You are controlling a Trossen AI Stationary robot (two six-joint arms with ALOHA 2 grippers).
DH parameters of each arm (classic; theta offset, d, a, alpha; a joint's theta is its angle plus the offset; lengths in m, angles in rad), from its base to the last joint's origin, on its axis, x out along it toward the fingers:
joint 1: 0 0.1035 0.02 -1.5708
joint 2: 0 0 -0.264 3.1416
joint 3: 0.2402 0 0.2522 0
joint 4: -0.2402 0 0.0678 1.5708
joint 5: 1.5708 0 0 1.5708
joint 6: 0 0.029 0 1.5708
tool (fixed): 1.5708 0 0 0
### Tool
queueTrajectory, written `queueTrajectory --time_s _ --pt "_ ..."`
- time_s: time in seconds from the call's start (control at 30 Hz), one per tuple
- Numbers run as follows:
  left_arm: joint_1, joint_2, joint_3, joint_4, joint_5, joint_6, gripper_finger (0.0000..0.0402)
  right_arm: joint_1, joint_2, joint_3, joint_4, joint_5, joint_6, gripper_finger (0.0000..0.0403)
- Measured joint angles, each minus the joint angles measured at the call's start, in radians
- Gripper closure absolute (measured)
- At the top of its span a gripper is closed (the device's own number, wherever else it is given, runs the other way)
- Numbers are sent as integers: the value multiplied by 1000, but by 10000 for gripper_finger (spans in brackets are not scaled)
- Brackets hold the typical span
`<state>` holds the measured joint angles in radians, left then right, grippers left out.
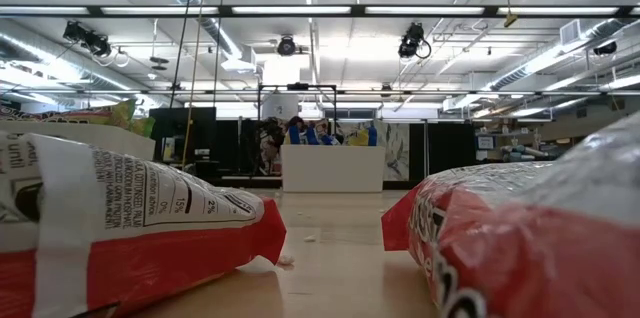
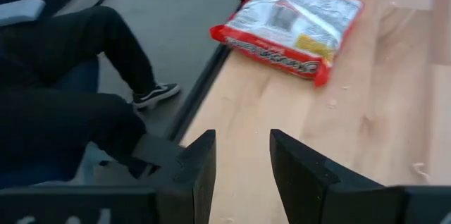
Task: Sort Maruchan noodles
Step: Put the red noodle pack into the bottom white bin
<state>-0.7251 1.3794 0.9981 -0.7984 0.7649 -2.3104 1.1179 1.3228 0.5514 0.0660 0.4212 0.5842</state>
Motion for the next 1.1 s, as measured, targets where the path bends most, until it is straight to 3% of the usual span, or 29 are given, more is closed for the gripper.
queueTrajectory --time_s 0.2,0.5,0.7,1.1 --pt "7 -48 1 109 -12 -16 379 -14 0 0 17 -29 0 264" --pt "-15 -52 1 -199 4 17 379 -21 0 0 16 -27 14 264" --pt "-21 -53 -13 -235 3 4 379 -21 0 0 16 -27 17 264" --pt "-1 -52 -166 -218 6 -31 379 10 0 0 6 -50 78 264"
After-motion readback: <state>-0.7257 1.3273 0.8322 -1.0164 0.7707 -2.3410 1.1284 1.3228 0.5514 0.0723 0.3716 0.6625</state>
